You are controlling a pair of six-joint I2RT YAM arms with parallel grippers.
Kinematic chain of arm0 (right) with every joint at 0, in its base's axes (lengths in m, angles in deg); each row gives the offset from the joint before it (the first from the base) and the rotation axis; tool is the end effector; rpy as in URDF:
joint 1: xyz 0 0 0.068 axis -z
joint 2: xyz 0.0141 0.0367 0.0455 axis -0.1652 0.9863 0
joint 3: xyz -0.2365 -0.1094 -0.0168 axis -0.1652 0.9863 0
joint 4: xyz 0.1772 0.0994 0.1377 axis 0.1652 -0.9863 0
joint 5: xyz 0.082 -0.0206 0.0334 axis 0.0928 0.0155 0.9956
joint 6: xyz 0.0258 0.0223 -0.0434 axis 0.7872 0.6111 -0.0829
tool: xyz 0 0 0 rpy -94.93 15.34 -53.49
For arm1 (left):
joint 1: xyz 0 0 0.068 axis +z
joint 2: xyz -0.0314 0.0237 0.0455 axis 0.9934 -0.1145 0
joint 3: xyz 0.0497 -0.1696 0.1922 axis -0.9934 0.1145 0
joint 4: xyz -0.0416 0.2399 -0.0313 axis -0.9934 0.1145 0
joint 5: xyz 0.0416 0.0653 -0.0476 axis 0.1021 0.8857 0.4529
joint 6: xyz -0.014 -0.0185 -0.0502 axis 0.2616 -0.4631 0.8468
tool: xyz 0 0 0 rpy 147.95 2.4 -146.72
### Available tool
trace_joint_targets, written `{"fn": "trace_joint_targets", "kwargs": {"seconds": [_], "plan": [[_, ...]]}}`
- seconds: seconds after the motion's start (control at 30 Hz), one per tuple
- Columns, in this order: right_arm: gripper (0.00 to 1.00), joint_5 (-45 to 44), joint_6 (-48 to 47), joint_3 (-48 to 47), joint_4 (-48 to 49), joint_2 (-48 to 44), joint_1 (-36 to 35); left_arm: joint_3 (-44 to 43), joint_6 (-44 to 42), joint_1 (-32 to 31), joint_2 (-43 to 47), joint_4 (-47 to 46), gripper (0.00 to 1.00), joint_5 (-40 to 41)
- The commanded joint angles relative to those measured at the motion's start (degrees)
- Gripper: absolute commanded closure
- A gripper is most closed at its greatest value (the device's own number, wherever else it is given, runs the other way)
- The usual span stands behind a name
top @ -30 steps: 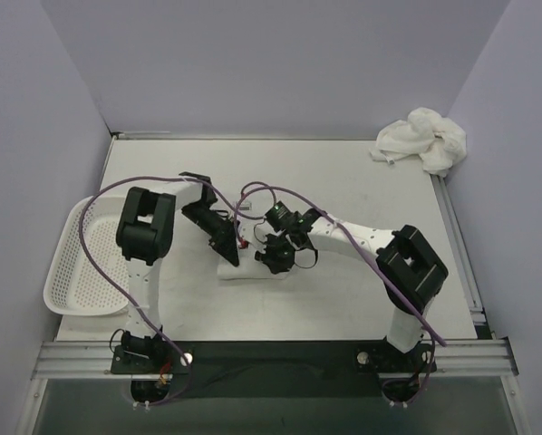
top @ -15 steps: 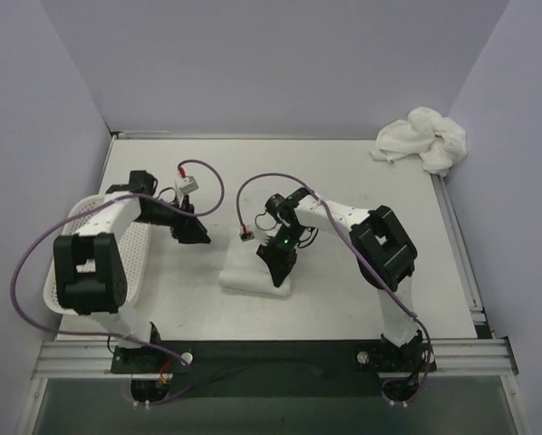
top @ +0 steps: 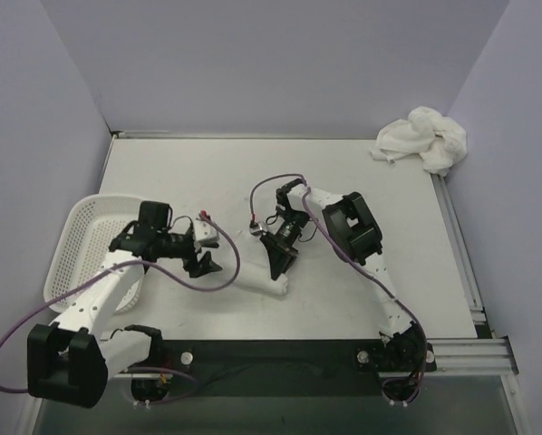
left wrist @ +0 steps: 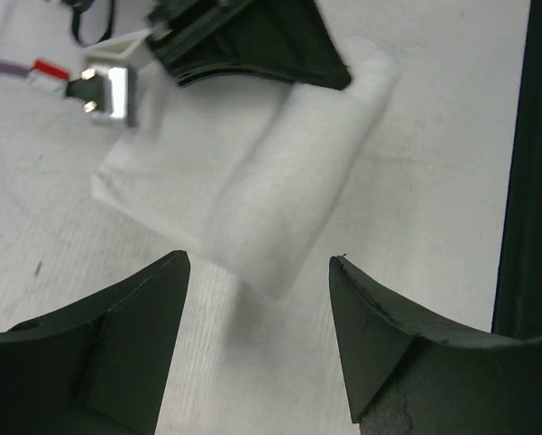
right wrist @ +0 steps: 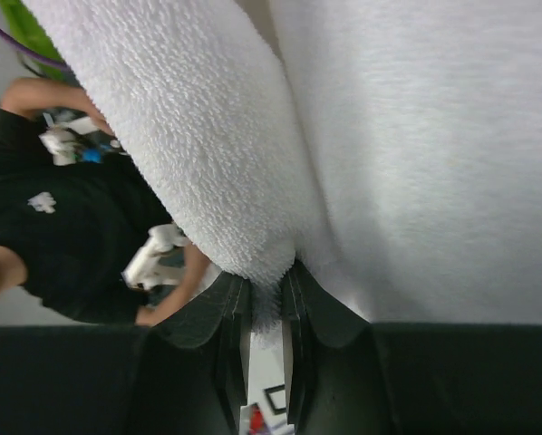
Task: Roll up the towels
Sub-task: Roll the towel
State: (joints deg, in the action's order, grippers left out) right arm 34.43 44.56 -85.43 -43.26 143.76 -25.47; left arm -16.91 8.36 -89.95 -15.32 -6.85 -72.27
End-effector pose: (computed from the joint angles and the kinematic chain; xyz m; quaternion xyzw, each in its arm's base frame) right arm 0.3117 0.2587 0.0979 0.4061 -0.7449 -0.5113 0.1368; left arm 0.1989 -0.0533 0.2387 0.4962 0.7023 -0.3178 0.3995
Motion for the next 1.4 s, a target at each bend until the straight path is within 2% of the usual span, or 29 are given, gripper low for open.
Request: {"fn": "trace_joint_targets", "kwargs": {"seconds": [0.0,0.2,0.4,0.53,0.77,0.87,0.9,1.0,1.03,1.1,1.13,1.17,1.27,1.37], "plan": [[1.00,-0.6,-4.5,-4.9,-9.8,8.0,1.3,3.0,-7.6,-9.6,3.3,-3.7,0.26,8.1],[1.00,-0.1,-1.0,-8.8,-12.2,14.1,3.5,6.3,-11.6,-24.0,3.4,-11.8,0.25,18.3],[1.00,-1.5,0.4,-10.1,-12.2,14.7,3.5,7.5,-16.2,-32.3,-1.6,-19.4,0.24,25.0],[1.00,-2.2,1.1,-10.5,-12.1,15.1,3.5,5.3,-17.4,-33.0,-9.0,-22.1,0.23,27.4],[0.98,-3.1,3.1,-10.2,-11.1,15.2,3.6,4.6,-20.4,-33.0,-15.3,-23.3,0.24,31.3],[0.92,-3.7,4.9,-9.9,-9.6,14.8,4.0,4.6,-19.7,-32.9,-15.8,-19.4,0.32,31.6],[0.90,-3.8,5.2,-9.5,-9.1,14.5,4.3,4.4,-19.5,-32.9,-15.8,-17.8,0.41,31.5],[0.81,-4.5,7.3,-8.6,-7.2,13.1,5.4,4.1,-18.1,-32.9,-16.1,-12.8,0.58,31.5],[0.77,-4.9,7.7,-8.4,-6.8,12.6,5.7,3.9,-17.5,-32.9,-16.2,-10.8,0.68,31.5],[0.71,-5.9,8.6,-8.6,-6.1,11.0,7.1,3.3,-16.3,-32.9,-16.7,-8.5,0.77,30.8],[0.68,-6.5,9.1,-8.6,-5.7,10.2,7.6,1.8,-15.6,-33.0,-17.7,-5.4,0.88,30.3],[0.67,-7.5,10.3,-8.7,-5.1,8.1,8.2,1.0,-14.5,-32.9,-18.4,-4.2,0.94,30.0],[0.63,-9.3,12.4,-8.7,-1.9,4.1,10.4,-3.5,-9.3,-32.4,-21.9,0.2,1.00,28.4],[0.61,-11.5,15.1,-7.2,2.4,-3.8,12.6,-8.9,-4.9,-30.7,-26.1,4.6,1.00,24.9]]}}
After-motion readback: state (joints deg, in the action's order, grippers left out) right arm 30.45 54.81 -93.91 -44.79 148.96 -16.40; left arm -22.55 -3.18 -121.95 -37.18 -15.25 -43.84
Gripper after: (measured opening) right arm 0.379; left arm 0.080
